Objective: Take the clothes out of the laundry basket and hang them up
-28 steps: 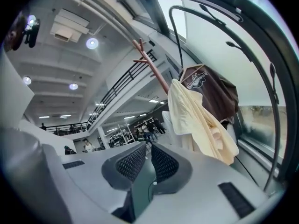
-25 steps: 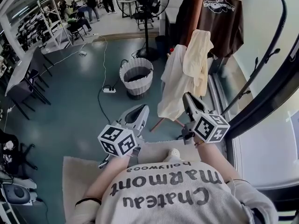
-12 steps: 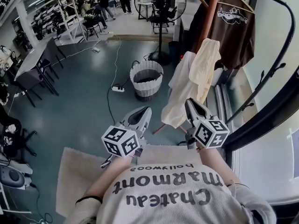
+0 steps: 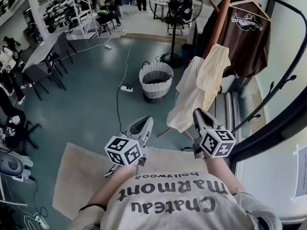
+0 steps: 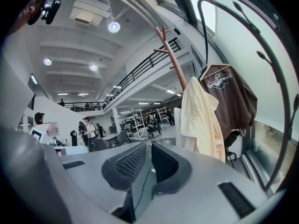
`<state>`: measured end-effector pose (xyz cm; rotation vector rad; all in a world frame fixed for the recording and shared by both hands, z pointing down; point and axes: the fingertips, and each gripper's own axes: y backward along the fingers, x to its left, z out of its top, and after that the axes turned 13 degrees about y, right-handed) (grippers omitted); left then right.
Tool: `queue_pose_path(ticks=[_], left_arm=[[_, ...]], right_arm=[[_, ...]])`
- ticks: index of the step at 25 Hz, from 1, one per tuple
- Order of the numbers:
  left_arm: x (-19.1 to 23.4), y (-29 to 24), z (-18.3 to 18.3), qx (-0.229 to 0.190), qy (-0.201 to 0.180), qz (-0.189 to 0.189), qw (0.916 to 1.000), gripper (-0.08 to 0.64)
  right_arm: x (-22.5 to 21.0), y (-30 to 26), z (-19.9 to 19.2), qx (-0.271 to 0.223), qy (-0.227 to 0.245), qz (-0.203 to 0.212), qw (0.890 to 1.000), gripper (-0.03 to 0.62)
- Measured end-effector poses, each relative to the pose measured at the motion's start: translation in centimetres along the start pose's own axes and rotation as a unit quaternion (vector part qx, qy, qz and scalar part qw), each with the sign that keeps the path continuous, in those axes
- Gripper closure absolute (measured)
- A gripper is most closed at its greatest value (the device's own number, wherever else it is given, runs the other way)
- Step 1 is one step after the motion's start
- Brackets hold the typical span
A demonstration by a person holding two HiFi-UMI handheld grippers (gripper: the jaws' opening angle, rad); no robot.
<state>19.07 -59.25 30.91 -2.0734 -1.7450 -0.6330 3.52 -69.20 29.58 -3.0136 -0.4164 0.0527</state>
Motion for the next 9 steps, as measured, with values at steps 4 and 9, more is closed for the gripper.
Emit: queue_pose_path(ticks=[4,9], left_arm=[[0.0,0.8,-1.0,0.0,0.002,0.008,1.0,0.551],[-0.3,0.8,-1.5,0.002,0.003,0.012,0.9999,0.551]], right_arm=[[0.3,0.3,-1.4,0.01,-0.002,0.009,1.0,0.535],[-0.1,0.4,-1.8,0.012,-0.008,0.01,1.0,0.535]])
